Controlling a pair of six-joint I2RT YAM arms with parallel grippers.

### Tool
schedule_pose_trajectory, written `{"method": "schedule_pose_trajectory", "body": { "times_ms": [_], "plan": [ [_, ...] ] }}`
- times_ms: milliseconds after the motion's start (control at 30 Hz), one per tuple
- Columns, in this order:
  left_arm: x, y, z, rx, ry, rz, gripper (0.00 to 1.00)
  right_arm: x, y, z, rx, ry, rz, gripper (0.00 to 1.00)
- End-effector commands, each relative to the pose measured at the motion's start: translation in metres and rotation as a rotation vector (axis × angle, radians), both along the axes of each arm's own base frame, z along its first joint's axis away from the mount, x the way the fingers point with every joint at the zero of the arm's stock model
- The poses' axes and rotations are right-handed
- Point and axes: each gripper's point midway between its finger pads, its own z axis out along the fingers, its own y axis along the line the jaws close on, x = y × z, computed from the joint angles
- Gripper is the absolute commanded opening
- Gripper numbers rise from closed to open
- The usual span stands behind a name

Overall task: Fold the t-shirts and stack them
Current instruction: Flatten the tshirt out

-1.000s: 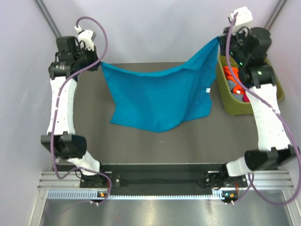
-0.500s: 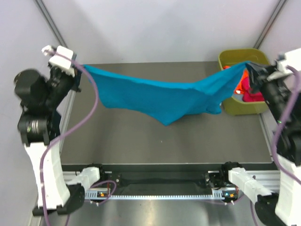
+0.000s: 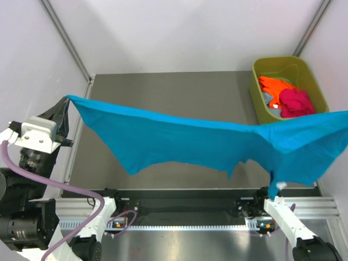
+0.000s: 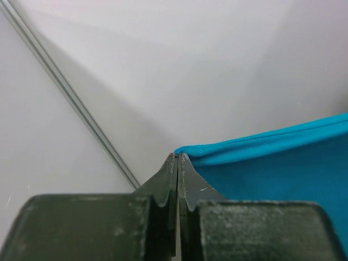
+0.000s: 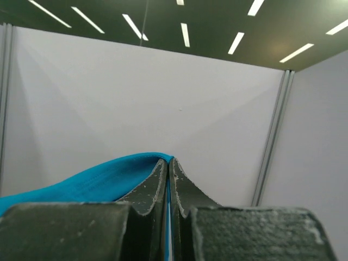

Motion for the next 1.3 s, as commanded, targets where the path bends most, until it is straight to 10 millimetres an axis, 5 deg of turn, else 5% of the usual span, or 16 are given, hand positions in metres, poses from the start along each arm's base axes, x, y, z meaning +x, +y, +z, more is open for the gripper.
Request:
{"method": "schedule_pose_trajectory", "body": {
  "times_ms": [0,167,200,267,367,400,467,600,667,800,933,1000,1033,1067,1133,1267],
  "plan": [
    [0.018,0.014,0.006,-0.032,-0.008,0.071,0.00,0.034,0.000,-0.007,-0.009,0.066,-0.035,0.00],
    [0.073,0.016,-0.027,-0.034,0.123,0.065,0.00,0.079,0.009,-0.018,-0.047,0.083,-0.028,0.00],
    [0.084,0.017,-0.035,-0.033,0.145,0.065,0.00,0.109,0.014,-0.039,-0.055,0.149,-0.021,0.00],
    [0.118,0.014,-0.069,-0.017,0.238,0.041,0.00,0.135,0.020,-0.051,-0.056,0.170,-0.006,0.00],
    [0.162,0.011,-0.121,-0.001,0.366,0.006,0.00,0.199,0.035,-0.098,-0.079,0.296,0.041,0.00],
    [0.173,0.010,-0.136,0.006,0.403,-0.003,0.00,0.225,0.041,-0.129,-0.088,0.370,0.058,0.00],
    [0.203,0.009,-0.185,0.031,0.515,-0.029,0.00,0.262,0.054,-0.157,-0.114,0.431,0.101,0.00],
    [0.246,0.007,-0.264,0.043,0.684,-0.063,0.00,0.354,0.073,-0.254,-0.138,0.679,0.152,0.00],
    [0.269,0.007,-0.309,0.042,0.774,-0.078,0.00,0.381,0.079,-0.282,-0.156,0.740,0.169,0.00],
    [0.313,0.013,-0.393,0.049,0.945,-0.079,0.00,0.453,0.089,-0.373,-0.200,0.947,0.180,0.00],
    [0.360,0.012,-0.424,0.040,1.000,-0.100,0.00,0.509,0.089,-0.433,-0.216,1.071,0.150,0.00],
    [0.376,0.013,-0.435,0.021,1.036,-0.093,0.00,0.535,0.090,-0.432,-0.229,1.058,0.133,0.00],
    [0.394,0.015,-0.439,0.015,1.043,-0.088,0.00,0.549,0.090,-0.463,-0.239,1.108,0.126,0.00],
    [0.402,0.018,-0.444,0.008,1.052,-0.071,0.00,0.565,0.090,-0.451,-0.237,1.071,0.101,0.00],
    [0.421,0.021,-0.454,0.006,1.069,-0.060,0.00,0.587,0.088,-0.483,-0.228,1.112,0.082,0.00],
    [0.448,0.027,-0.458,-0.008,1.044,-0.027,0.00,0.626,0.085,-0.499,-0.217,1.077,0.019,0.00]
  ]
}}
